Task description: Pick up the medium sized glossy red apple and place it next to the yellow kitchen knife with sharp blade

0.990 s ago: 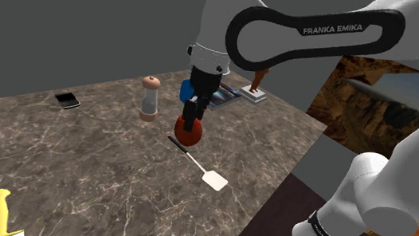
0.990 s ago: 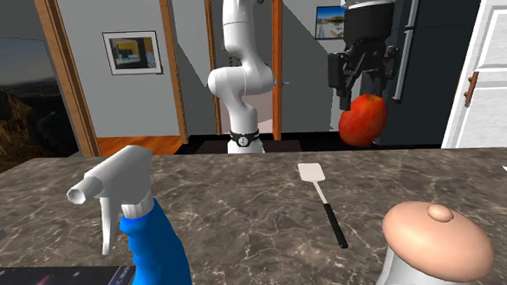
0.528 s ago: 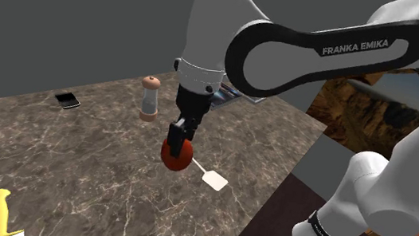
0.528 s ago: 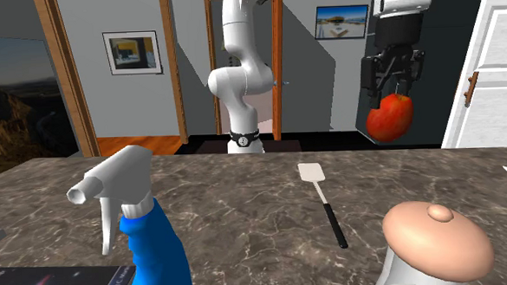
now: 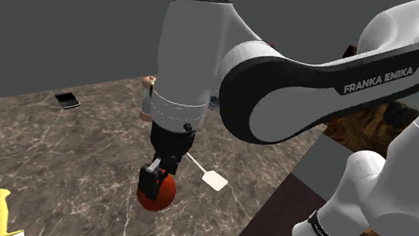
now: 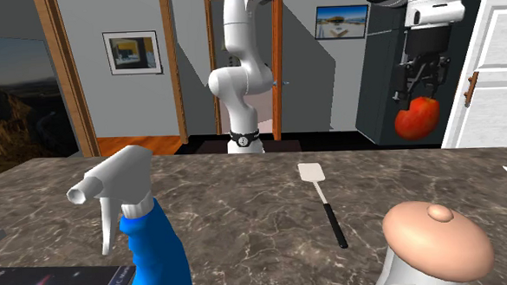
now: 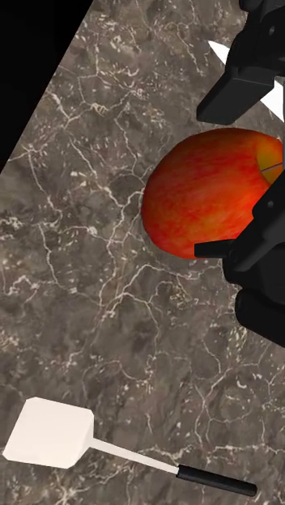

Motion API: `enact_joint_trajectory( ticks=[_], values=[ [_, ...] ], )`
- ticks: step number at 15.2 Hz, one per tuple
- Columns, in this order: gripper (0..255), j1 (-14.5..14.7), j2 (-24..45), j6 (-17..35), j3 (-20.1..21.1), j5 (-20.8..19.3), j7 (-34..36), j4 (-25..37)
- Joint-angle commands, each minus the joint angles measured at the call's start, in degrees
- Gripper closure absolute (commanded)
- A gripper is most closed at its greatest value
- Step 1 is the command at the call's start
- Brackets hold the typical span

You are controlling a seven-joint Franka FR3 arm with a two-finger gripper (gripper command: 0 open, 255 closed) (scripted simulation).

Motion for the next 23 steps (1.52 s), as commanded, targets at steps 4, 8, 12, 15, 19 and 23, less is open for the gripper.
enact_joint_trajectory(
  ticks=[4,8,12,15,19,23],
  values=[
    [255,3.7,4.8,0.4,3.2,-2.6,7.9,4.4],
    [255,7.2,9.8,0.3,5.2,-5.5,14.4,9.1],
    [255,11.4,15.6,-0.5,6.4,-9.0,20.5,15.1],
    [255,14.6,19.9,-0.8,6.7,-11.5,24.3,19.2],
    [255,14.7,20.7,1.9,6.4,-12.0,24.5,17.2],
    [255,14.8,21.8,4.6,6.1,-12.6,24.9,15.5]
  ],
)
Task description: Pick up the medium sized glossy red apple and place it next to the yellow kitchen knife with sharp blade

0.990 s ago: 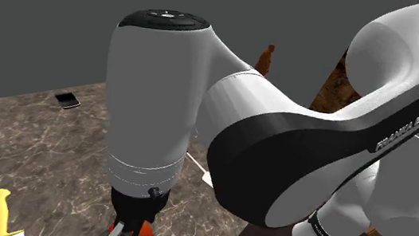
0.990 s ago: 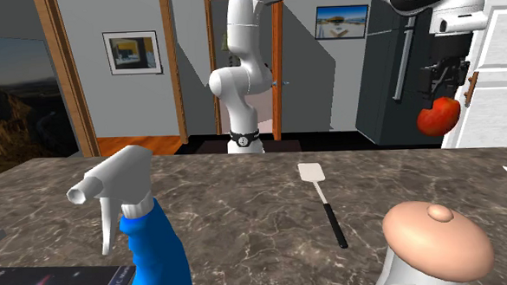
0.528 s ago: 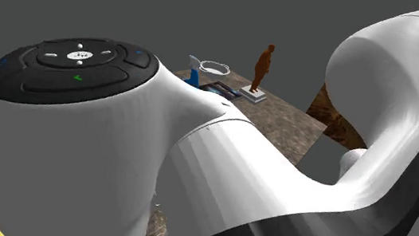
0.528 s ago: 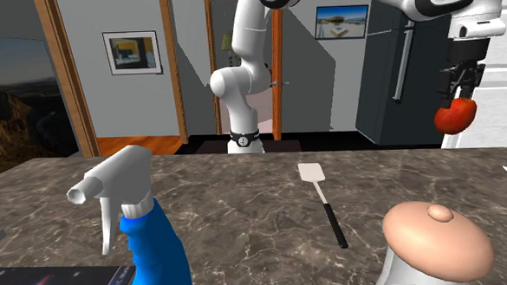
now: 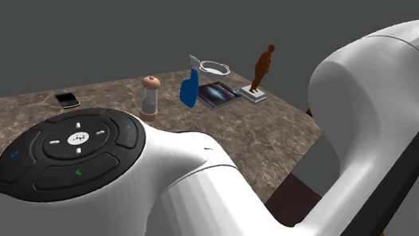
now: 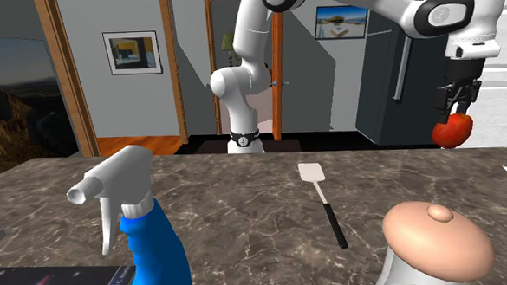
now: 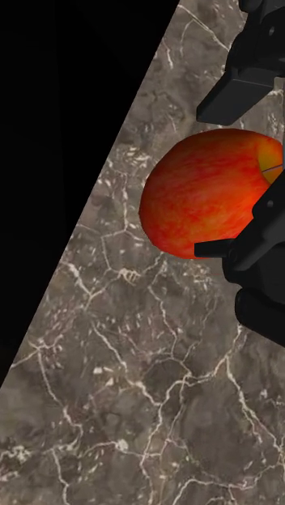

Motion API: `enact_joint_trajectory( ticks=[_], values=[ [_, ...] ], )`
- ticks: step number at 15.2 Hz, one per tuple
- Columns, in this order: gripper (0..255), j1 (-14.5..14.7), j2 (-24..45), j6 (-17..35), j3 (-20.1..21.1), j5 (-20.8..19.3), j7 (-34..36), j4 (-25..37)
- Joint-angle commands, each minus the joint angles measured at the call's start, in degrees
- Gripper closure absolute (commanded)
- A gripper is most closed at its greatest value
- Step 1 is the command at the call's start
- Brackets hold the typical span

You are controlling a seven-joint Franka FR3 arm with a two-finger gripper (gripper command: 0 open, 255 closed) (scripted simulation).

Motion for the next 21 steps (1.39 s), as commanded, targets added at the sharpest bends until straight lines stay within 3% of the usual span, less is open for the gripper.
enact_joint_trajectory(
  ticks=[1,12,13,18,21],
  values=[
    [255,0.1,0.5,1.3,-0.1,-0.3,0.2,-0.8],
    [255,0.3,1.6,3.5,-0.5,-1.0,0.5,-2.1],
    [0,0.3,1.6,3.5,-0.5,-1.0,0.5,-2.1],
    [0,0.3,1.6,3.5,-0.5,-1.0,0.5,-2.1],
    [0,-0.4,-1.0,-1.2,0.2,0.5,-0.4,0.3]
  ],
)
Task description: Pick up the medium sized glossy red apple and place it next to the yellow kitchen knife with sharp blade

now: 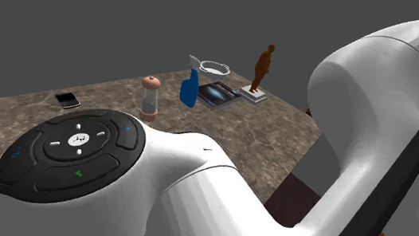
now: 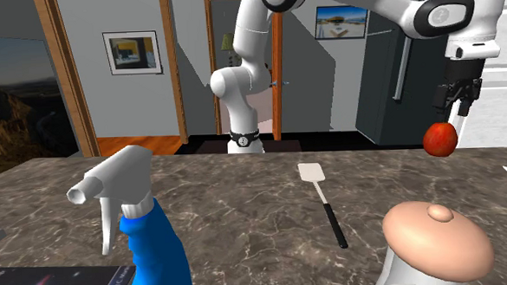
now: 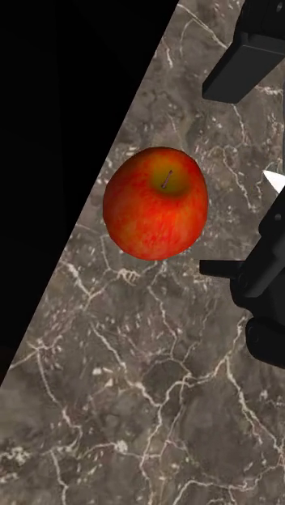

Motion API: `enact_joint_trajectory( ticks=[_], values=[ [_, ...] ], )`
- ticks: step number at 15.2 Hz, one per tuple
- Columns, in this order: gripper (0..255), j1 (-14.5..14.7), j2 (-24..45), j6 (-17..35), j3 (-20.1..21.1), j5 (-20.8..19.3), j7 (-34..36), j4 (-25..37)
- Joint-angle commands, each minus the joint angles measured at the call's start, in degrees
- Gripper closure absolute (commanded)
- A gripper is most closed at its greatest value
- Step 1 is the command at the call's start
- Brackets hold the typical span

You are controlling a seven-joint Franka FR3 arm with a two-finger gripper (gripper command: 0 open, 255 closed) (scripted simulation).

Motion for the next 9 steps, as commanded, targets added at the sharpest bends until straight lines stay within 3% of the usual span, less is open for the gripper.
enact_joint_trajectory(
  ticks=[1,9],
  values=[
    [0,-0.5,-1.6,-2.6,0.4,0.9,-0.7,1.2],
    [0,-0.5,-1.6,-2.6,0.3,0.9,-0.7,1.2]
  ],
)
